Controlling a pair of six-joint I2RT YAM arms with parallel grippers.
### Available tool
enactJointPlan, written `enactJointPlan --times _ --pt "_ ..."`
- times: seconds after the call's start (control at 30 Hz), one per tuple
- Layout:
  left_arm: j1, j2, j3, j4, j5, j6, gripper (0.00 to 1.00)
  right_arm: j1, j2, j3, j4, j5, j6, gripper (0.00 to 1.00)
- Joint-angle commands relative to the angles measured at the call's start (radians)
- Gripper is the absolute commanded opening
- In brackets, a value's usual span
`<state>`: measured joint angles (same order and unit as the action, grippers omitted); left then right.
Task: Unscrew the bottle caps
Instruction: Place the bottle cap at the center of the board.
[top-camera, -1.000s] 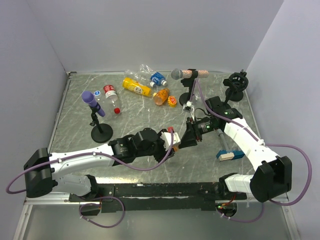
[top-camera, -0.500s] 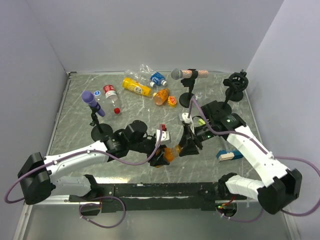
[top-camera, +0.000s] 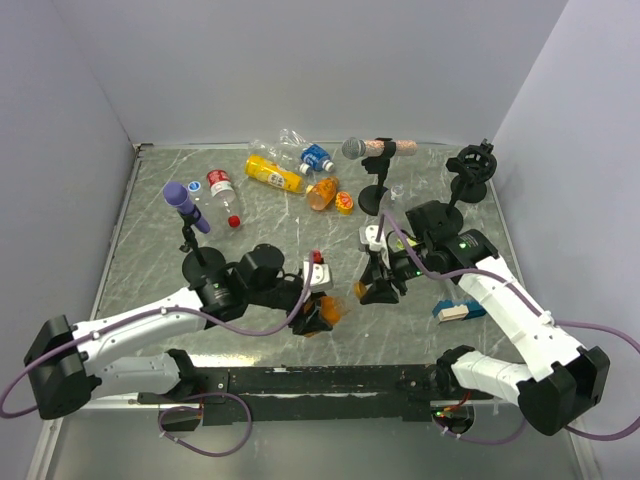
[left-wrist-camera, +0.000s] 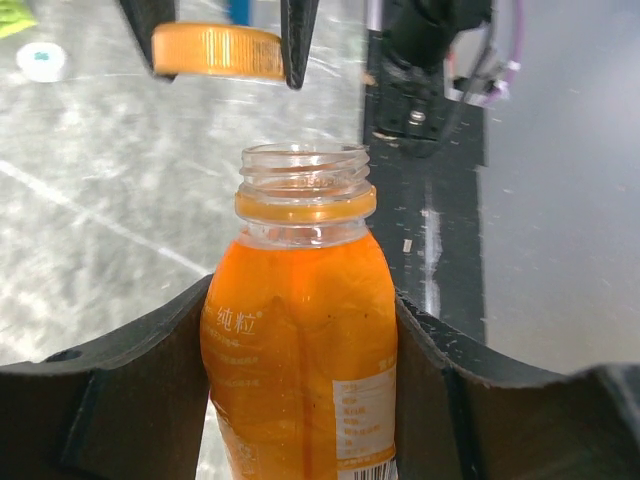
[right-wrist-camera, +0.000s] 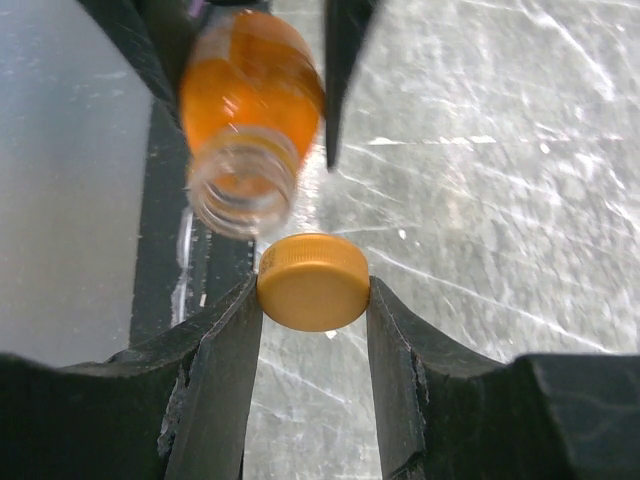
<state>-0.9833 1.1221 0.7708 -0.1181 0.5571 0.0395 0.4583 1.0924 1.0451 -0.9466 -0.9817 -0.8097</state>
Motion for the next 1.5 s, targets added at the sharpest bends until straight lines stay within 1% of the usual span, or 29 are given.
enactJointPlan --times 0.0,0.07,0.1,0.23,0.3,0.37,0.47,0.5,0.57,0.63,0.7,0.8,0.83,0.93,1.03,1.13,1.47 --pt "0.003 -0.106 -0.039 0.061 -0.132 -0.026 0.24 -0.006 -0.011 -0.011 0.080 0.160 0.125 0.29" --pt "0.003 -0.162 -0.071 0.090 -0.178 -0.032 0.24 -0.042 -0.008 -0.042 0.095 0.242 0.165 0.29" --pt "0.003 -0.185 -0.091 0.104 -0.196 -0.068 0.24 -0.067 -0.005 -0.057 0.106 0.273 0.188 0.29" --pt "0.003 -0.286 -0.156 0.175 -0.253 -0.104 0.24 -0.219 0.021 -0.111 0.134 0.383 0.250 0.30" --pt "0.003 -0.327 -0.182 0.198 -0.284 -0.119 0.24 -0.256 0.026 -0.149 0.175 0.489 0.262 0.30" --pt "0.003 -0.360 -0.191 0.206 -0.302 -0.125 0.24 -0.267 0.024 -0.193 0.230 0.589 0.276 0.31" --pt "0.003 -0.389 -0.134 0.137 -0.327 -0.098 0.24 -0.271 0.053 -0.240 0.287 0.681 0.293 0.33" --pt "0.003 -0.396 -0.108 0.120 -0.327 -0.080 0.24 -0.273 0.073 -0.250 0.302 0.702 0.297 0.33" --pt "0.003 -0.413 -0.070 0.031 -0.332 -0.011 0.24 -0.271 0.113 -0.279 0.337 0.735 0.293 0.33" --pt "0.003 -0.424 -0.053 -0.003 -0.342 0.028 0.25 -0.271 0.153 -0.299 0.379 0.767 0.291 0.33" --pt "0.003 -0.430 -0.054 -0.021 -0.350 0.046 0.25 -0.273 0.196 -0.298 0.393 0.794 0.299 0.34" --pt "0.003 -0.452 -0.096 -0.002 -0.368 0.039 0.25 -0.282 0.241 -0.287 0.414 0.842 0.303 0.34" --pt "0.003 -0.459 -0.119 0.026 -0.375 0.036 0.25 -0.285 0.257 -0.286 0.420 0.851 0.300 0.34" --pt "0.005 -0.462 -0.087 -0.040 -0.390 0.043 0.25 -0.297 0.296 -0.278 0.430 0.850 0.305 0.35" --pt "0.003 -0.485 -0.103 -0.061 -0.440 0.054 0.25 -0.296 0.331 -0.269 0.425 0.853 0.307 0.36" --pt "0.003 -0.510 -0.120 -0.071 -0.442 0.053 0.25 -0.296 0.348 -0.269 0.421 0.845 0.305 0.37" --pt "0.005 -0.482 -0.119 -0.084 -0.445 0.057 0.25 -0.337 0.308 -0.290 0.368 0.810 0.282 0.38"
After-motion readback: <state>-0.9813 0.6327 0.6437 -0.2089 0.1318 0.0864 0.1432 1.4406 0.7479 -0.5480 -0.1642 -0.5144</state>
